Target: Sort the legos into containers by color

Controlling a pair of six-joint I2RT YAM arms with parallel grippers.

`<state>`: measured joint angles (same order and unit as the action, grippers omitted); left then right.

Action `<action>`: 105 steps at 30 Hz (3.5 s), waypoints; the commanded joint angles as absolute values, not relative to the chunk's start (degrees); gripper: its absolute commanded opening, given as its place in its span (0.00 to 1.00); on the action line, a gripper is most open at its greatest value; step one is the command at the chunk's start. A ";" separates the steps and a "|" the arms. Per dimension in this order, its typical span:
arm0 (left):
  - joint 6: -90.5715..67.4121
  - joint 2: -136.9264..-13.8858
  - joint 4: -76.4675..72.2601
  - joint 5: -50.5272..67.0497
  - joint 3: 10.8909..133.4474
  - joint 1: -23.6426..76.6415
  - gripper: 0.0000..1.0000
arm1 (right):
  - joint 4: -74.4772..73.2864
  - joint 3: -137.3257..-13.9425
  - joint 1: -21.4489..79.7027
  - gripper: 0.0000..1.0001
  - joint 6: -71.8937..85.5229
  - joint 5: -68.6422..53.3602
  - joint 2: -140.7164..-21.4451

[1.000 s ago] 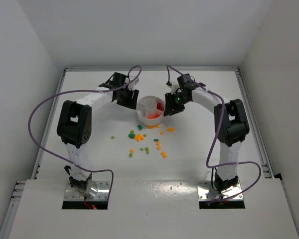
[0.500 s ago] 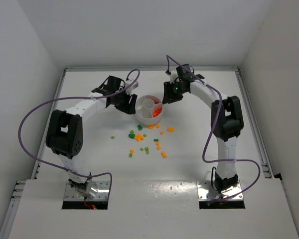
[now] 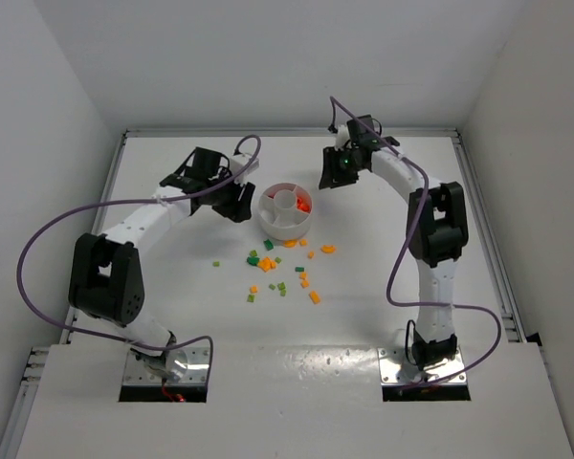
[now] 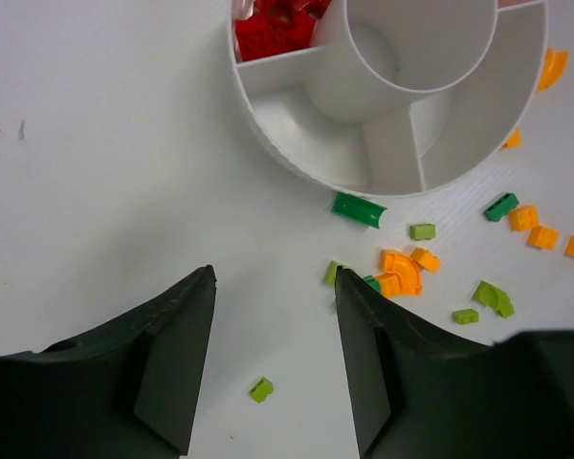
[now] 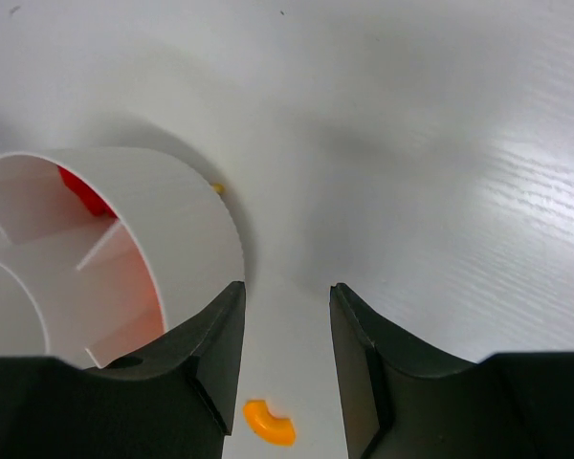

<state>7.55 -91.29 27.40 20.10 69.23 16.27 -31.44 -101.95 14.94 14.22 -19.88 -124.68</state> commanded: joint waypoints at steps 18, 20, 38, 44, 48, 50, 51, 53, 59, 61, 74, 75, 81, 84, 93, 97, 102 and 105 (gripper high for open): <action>3.43 -99.14 23.55 15.03 72.68 15.47 0.58 | -29.79 -90.70 16.00 0.41 13.89 -25.05 -117.25; 2.64 -99.93 23.03 15.82 72.69 15.47 0.58 | -29.79 -90.70 16.00 0.41 13.89 -25.66 -117.77; 0.79 -104.59 21.97 16.96 77.34 16.52 0.58 | -29.79 -88.59 17.57 0.41 13.36 -26.28 -117.25; 3.06 -95.47 21.97 14.33 71.73 14.07 0.69 | -32.68 -83.78 15.29 0.41 8.63 -17.88 -110.41; 7.81 -85.01 22.49 14.42 64.26 12.66 0.99 | -30.69 -74.22 14.06 0.48 -0.86 -12.49 -99.43; 7.82 -82.80 24.16 13.10 62.49 12.66 0.99 | -29.98 -69.73 14.06 0.61 -5.26 -10.91 -92.92; 6.52 -81.31 26.17 12.49 61.97 11.96 0.99 | -28.14 -68.13 14.06 0.66 -6.23 -10.90 -90.64; 4.49 -79.55 26.80 12.48 61.18 11.34 0.99 | -24.98 -63.23 14.06 0.93 -6.86 -6.97 -83.72; 3.96 -68.40 20.66 17.58 52.49 10.11 0.99 | -28.89 -61.24 14.58 1.00 -18.51 -16.25 -81.64; 3.96 -67.85 22.05 18.27 52.47 10.11 0.99 | -30.76 -61.26 15.12 1.00 -20.29 -17.04 -83.75; 7.82 -70.31 25.14 23.11 49.50 8.88 0.99 | -31.20 -61.53 16.26 0.98 -16.08 -15.56 -84.02; 8.61 -70.31 25.14 23.64 47.22 8.88 0.99 | -31.20 -60.04 16.26 0.96 -17.30 -14.95 -83.50; 18.45 -70.83 25.84 23.47 45.97 14.05 0.84 | -30.93 -55.99 14.68 0.90 -20.38 -16.59 -81.04; 19.60 -73.47 25.84 23.47 45.97 15.11 0.64 | -32.69 -55.37 14.68 0.92 -21.01 -19.77 -80.33; 21.52 -76.55 25.05 10.29 42.55 14.60 0.53 | -31.83 -56.17 14.68 0.73 -20.40 -16.00 -81.74; 25.91 -77.68 25.05 9.67 42.54 14.06 0.53 | -31.11 -56.16 14.68 0.71 -20.39 -16.00 -82.26; 30.67 -80.67 27.59 12.48 44.56 14.06 0.52 | -32.26 -56.69 14.68 0.70 -21.53 -16.52 -82.27; 31.90 -83.22 27.60 14.41 45.79 14.06 0.50 | -32.26 -56.17 14.68 0.70 -21.53 -16.52 -81.13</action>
<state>28.47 -81.43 27.53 11.81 43.27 14.52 -33.10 -55.51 14.81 -20.53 -16.10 -82.35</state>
